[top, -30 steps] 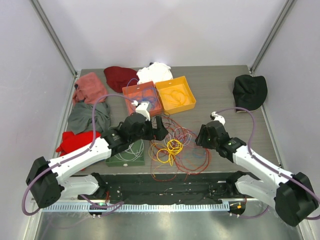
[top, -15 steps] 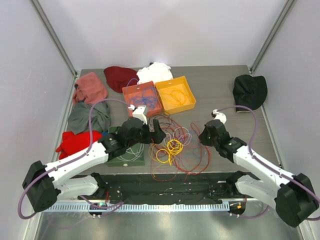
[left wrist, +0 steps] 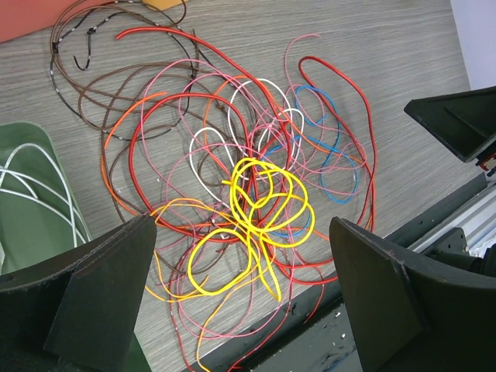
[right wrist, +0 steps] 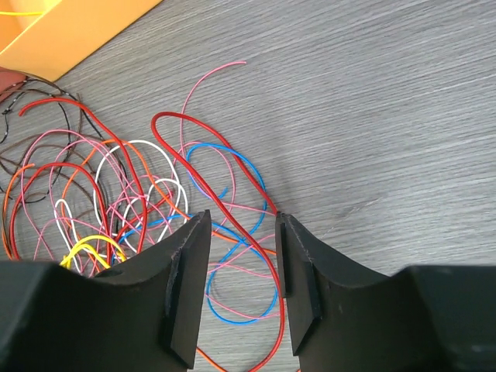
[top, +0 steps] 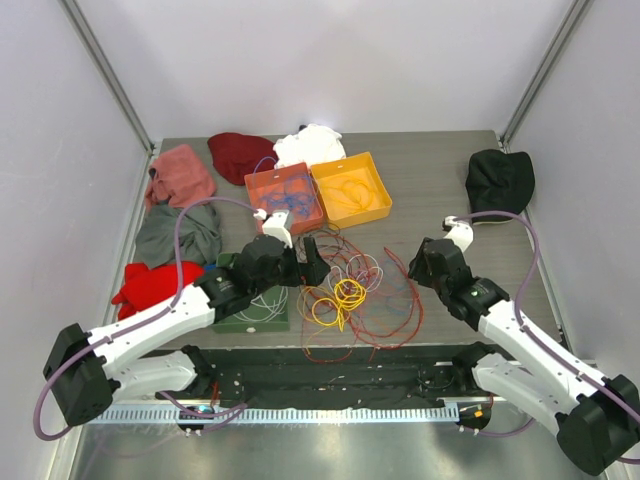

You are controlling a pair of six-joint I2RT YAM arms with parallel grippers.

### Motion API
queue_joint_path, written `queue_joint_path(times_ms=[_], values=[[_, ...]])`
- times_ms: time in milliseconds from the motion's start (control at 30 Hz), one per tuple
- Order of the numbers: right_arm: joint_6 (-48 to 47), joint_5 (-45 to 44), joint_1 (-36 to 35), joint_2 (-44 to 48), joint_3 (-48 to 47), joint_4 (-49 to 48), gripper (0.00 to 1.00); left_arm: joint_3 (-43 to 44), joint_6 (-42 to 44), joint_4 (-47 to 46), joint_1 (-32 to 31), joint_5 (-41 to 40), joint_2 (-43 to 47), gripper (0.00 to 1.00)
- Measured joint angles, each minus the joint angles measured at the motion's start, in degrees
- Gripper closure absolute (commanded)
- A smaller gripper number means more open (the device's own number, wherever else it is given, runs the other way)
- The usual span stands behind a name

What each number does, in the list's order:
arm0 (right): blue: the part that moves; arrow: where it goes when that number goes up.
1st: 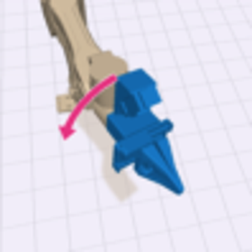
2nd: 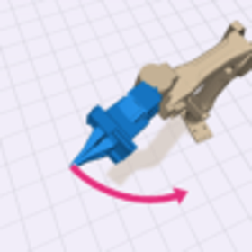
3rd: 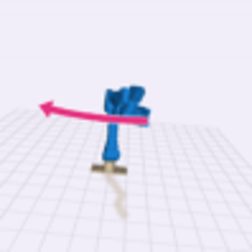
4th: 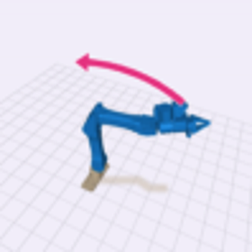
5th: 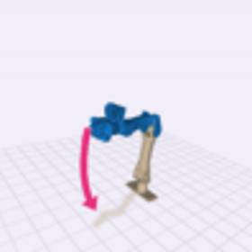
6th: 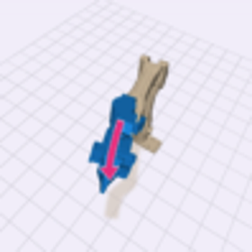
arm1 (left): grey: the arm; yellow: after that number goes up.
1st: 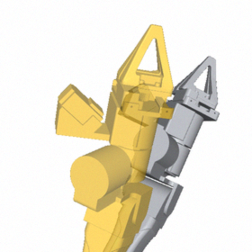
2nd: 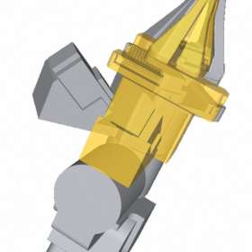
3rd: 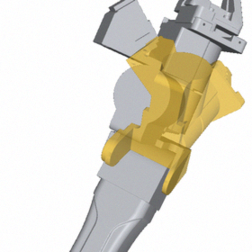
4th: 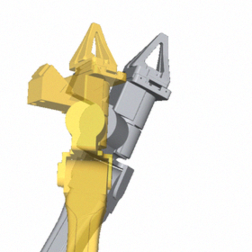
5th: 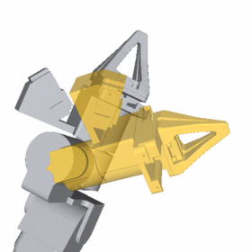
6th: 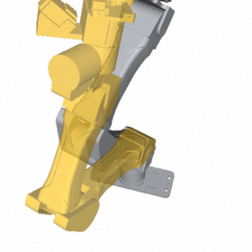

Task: Untangle the cables

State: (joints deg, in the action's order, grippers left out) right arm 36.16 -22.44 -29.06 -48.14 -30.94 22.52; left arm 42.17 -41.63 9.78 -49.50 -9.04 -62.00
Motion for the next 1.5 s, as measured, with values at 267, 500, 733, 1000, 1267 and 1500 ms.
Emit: queue_joint_path(times_ms=[267, 500, 733, 1000, 1267, 1500], values=[[-0.5, 3.5, 0.0, -3.3, -1.2, -1.2, 0.67, -0.5, 0.0, 0.2, 0.0, -0.5, 1.6, 0.0], [-0.9, 6.3, -0.1, -7.3, -1.7, -4.6, 0.7, -1.0, -0.4, 0.3, 0.0, -0.5, 1.6, 0.0], [-2.0, 4.1, 3.4, -14.4, -2.7, -5.9, 0.68, -1.9, -1.0, 0.3, 0.0, -0.4, 1.5, 0.0], [-1.9, 5.8, 6.7, -23.4, -2.0, -9.2, 0.68, -1.9, -1.5, 0.3, 0.0, -0.4, 1.1, 0.0], [-1.0, 9.0, 6.7, -23.4, -1.0, -12.8, 0.67, -2.4, -1.5, 0.3, 0.0, -0.4, 1.1, 0.0], [0.2, 3.6, 6.3, 1.2, 0.6, -10.1, 0.65, -2.4, -1.5, 0.3, 0.0, -0.4, 1.0, 0.0]])
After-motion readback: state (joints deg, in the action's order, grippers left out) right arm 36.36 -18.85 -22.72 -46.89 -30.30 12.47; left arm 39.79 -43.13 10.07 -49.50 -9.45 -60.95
